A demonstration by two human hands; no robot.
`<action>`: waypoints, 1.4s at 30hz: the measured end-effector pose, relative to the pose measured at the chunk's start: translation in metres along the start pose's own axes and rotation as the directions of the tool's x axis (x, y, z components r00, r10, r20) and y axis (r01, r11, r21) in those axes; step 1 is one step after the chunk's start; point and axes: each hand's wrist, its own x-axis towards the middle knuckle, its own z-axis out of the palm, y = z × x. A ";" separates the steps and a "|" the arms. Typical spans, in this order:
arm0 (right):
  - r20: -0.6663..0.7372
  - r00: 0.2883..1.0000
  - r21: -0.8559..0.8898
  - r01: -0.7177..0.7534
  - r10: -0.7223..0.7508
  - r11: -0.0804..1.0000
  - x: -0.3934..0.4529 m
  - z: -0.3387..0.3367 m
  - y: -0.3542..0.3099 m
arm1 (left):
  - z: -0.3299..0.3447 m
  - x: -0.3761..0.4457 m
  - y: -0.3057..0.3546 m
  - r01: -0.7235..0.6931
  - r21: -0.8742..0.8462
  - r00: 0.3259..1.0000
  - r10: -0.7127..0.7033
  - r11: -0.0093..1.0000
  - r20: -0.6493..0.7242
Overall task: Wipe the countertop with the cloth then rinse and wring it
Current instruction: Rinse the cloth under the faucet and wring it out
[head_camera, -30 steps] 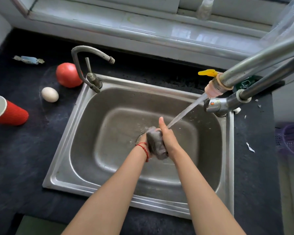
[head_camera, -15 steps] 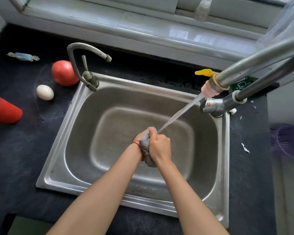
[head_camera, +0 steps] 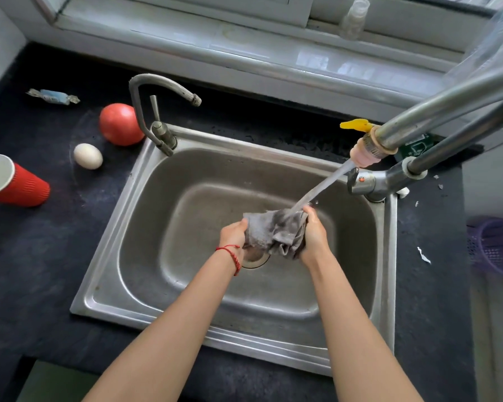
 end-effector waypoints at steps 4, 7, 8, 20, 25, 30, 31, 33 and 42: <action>0.247 0.969 -0.298 0.104 -0.029 0.949 -0.014 -0.006 0.006 | 0.005 -0.006 0.008 -0.385 0.288 0.922 0.350 0.877 0.167; 0.213 0.967 -0.380 0.215 -0.141 0.900 -0.016 -0.005 0.017 | 0.009 -0.009 0.014 -0.547 0.409 0.834 0.434 0.731 0.341; 0.194 0.961 -0.365 0.256 -0.196 0.895 -0.016 -0.004 0.020 | 0.010 -0.009 0.016 -0.579 0.441 0.813 0.443 0.686 0.378; 0.065 0.758 -0.581 0.558 -0.649 0.593 -0.022 -0.002 0.029 | 0.019 -0.025 0.014 -0.442 0.516 0.897 0.359 0.734 0.258; 0.082 0.808 -0.639 0.492 -0.584 0.591 -0.023 -0.003 0.031 | 0.013 -0.034 0.002 -0.127 0.185 0.968 0.081 0.974 0.239; 0.040 0.841 -0.555 0.467 -0.539 0.688 -0.023 -0.005 0.030 | 0.014 -0.035 -0.010 -0.139 0.181 0.974 0.101 0.974 0.204; 0.039 0.854 -0.518 0.462 -0.519 0.720 -0.023 -0.004 0.030 | 0.014 -0.034 -0.011 -0.133 0.166 0.978 0.102 0.977 0.181; 0.026 0.884 -0.426 0.431 -0.466 0.795 -0.022 -0.004 0.029 | 0.015 -0.033 -0.011 -0.096 0.103 0.986 0.080 0.990 0.148; -0.036 0.854 -0.458 0.448 -0.520 0.768 -0.018 -0.001 0.028 | 0.000 -0.025 -0.009 -0.215 0.328 0.976 0.191 0.920 0.103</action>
